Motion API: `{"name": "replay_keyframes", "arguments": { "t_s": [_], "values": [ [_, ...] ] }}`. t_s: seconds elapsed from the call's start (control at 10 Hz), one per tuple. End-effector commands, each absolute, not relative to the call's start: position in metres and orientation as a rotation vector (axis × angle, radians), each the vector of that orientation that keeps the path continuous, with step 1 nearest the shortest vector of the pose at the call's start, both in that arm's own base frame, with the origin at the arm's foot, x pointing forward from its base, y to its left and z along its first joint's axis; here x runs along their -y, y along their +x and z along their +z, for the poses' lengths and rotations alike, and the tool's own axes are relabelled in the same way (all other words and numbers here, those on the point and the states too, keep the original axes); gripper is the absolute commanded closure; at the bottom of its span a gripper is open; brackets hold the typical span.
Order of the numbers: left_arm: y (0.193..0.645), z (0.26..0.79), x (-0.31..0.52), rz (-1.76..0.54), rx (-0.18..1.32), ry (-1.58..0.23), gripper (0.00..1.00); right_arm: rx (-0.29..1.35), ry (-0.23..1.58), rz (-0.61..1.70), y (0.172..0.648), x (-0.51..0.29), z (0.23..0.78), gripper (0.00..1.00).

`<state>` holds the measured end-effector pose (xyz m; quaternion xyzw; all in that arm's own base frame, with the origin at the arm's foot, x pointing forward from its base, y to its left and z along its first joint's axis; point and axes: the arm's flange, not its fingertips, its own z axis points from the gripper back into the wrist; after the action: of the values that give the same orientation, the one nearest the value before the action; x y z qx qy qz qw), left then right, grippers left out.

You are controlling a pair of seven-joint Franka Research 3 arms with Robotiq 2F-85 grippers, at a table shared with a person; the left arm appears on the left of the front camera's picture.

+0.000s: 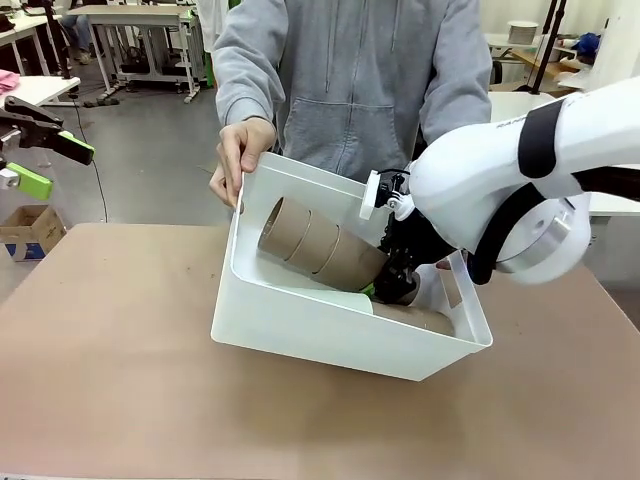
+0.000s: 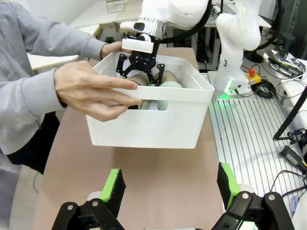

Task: Stack the cups and store them in the basket.
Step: Place the stack of Reusable plastic cups into the Pantry Basket.

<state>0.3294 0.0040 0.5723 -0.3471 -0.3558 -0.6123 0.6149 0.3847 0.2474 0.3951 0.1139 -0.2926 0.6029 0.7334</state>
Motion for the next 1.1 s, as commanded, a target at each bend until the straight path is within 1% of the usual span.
{"name": "replay_keyframes", "arguments": {
  "t_s": [0.0,0.1,0.4,0.7,0.8,1.0],
  "values": [
    [0.329,0.574,-0.005,-1.41,0.813,-0.805,0.0,0.644,0.243,1.321,0.391,-0.256,0.4,0.16],
    [0.329,0.574,-0.005,-1.41,0.813,-0.805,0.0,0.636,0.248,1.335,0.39,-0.258,0.397,0.0],
    [0.329,0.574,-0.005,-1.41,0.813,-0.805,0.0,0.665,0.276,1.345,0.384,-0.251,0.407,0.0],
    [0.329,0.574,-0.005,-1.41,0.813,-0.805,0.0,0.646,0.379,1.327,0.361,-0.211,0.466,0.0],
    [0.329,0.574,-0.005,-1.41,0.813,-0.805,0.0,0.663,0.399,1.33,0.357,-0.191,0.485,0.0],
    [0.329,0.574,-0.005,-1.41,0.813,-0.805,0.0,0.759,0.517,1.285,0.346,-0.126,0.527,0.0]
  ]
}}
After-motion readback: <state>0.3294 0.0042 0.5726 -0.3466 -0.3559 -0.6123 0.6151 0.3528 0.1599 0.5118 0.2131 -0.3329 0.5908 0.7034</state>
